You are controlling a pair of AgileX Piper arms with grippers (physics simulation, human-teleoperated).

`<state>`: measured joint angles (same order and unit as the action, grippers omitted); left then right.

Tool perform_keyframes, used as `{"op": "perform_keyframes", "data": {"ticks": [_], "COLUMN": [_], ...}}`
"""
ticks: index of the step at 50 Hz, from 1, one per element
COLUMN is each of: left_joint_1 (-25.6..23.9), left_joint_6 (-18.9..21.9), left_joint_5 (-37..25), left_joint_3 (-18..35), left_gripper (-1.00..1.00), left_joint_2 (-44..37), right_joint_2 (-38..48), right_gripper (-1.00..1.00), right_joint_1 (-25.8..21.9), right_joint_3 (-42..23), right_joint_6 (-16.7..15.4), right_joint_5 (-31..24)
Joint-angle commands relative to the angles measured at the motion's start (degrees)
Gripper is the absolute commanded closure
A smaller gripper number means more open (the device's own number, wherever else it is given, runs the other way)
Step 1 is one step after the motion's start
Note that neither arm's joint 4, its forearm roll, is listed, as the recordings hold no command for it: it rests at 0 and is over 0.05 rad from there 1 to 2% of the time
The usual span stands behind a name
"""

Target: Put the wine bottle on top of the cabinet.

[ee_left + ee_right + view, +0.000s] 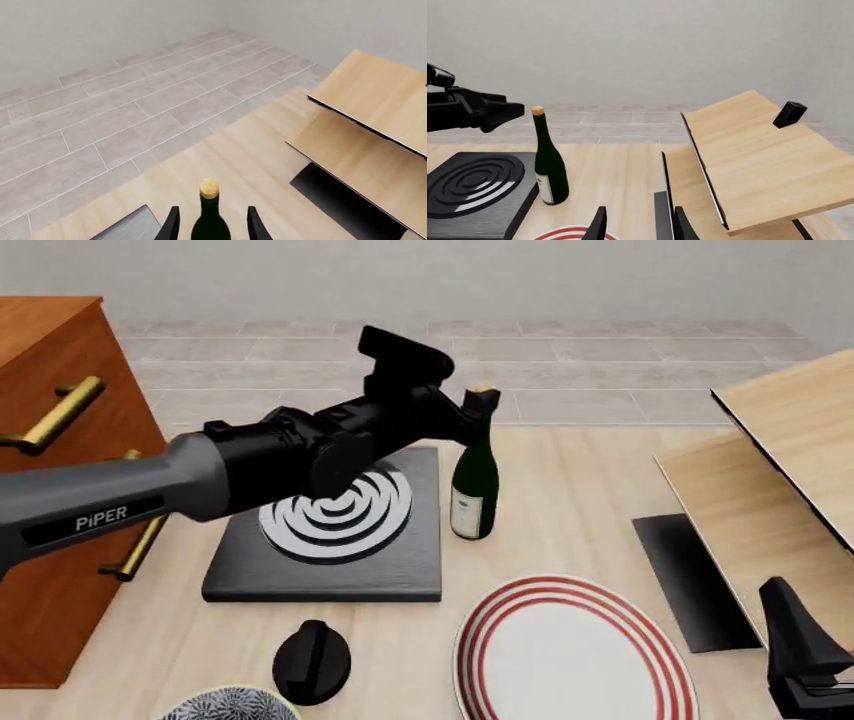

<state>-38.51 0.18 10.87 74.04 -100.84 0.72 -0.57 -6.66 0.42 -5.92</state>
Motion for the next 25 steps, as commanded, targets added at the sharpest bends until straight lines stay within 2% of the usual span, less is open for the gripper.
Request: {"op": "perform_keyframes", "data": {"ticks": [1,25], "left_joint_1": [0.29,0.45], "left_joint_6": [-0.15,0.22], "left_joint_5": [1.33,1.56], "left_joint_3": [0.19,2.23], "left_gripper": [-1.0,-1.0], "left_joint_2": [-1.78,-4.91], "right_joint_2": [0.02,0.02], "right_gripper": [-1.0,-1.0], "right_joint_1": [-0.03,0.04], "right_joint_3": [0.0,0.01], "right_joint_6": [0.0,0.09], "right_joint_5": [0.0,0.0]}}
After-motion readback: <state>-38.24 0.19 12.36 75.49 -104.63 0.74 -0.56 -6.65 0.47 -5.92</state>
